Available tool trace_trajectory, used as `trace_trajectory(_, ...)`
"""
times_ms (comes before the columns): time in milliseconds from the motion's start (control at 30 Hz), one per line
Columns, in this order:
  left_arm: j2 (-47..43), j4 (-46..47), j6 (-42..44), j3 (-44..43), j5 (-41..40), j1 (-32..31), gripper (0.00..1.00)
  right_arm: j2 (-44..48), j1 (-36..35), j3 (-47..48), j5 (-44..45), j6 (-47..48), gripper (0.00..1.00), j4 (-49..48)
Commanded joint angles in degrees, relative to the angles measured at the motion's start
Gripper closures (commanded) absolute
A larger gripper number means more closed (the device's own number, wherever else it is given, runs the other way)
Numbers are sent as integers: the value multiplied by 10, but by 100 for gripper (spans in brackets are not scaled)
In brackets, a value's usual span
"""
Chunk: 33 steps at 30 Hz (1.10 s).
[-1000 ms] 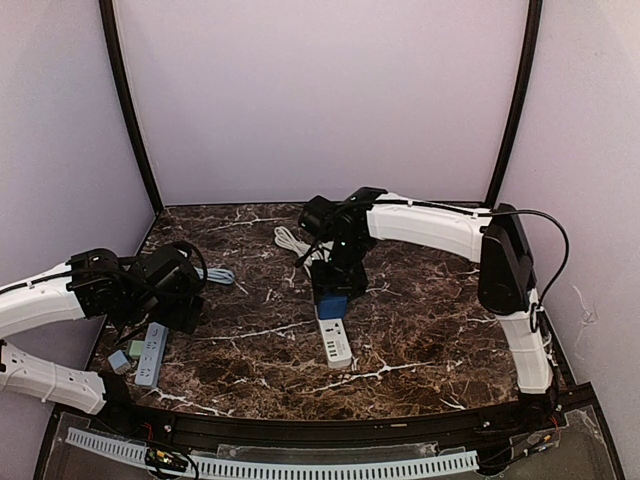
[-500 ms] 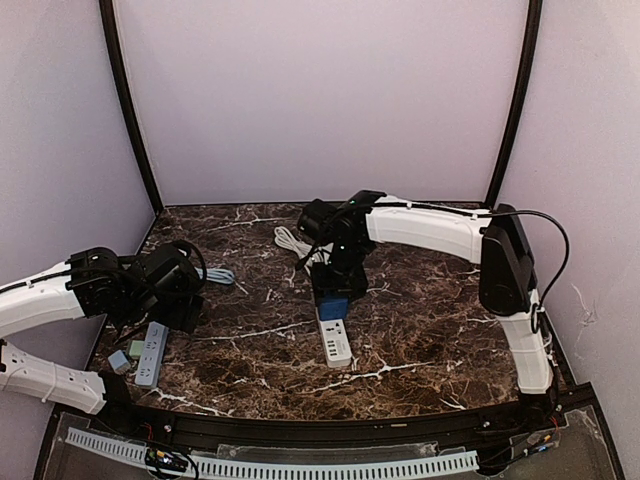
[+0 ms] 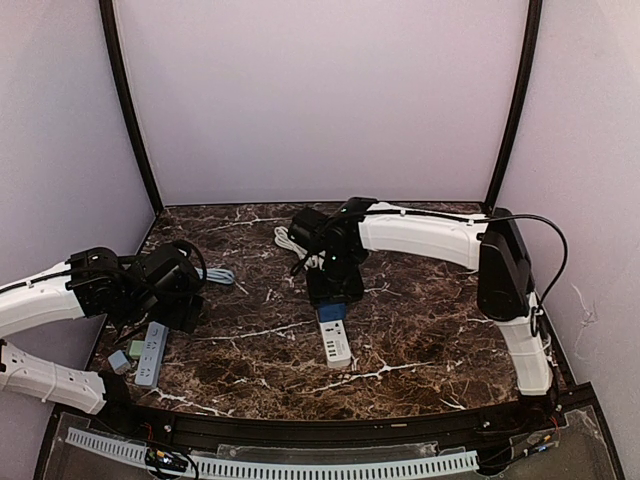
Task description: Insert the plug
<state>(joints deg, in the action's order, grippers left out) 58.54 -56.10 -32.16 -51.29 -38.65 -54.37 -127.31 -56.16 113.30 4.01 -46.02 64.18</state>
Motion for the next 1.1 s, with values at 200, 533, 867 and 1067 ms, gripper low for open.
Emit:
trace_trajectory(200,0,-19,-8,-9,-3,1,1,-74,-4,-46,51,3,100,64)
trace_trajectory(533,6,-25,-14,-11,-8,1,1,-38,65,-94,94,25,100,52)
trace_trajectory(867,20,-25,-15,-12,-8,1,1,-23,128,-116,110,71,100,24)
trace_trajectory(1067,34,-24,-9,-15,-5,1,1,-29,149,-117,94,96,100,-8)
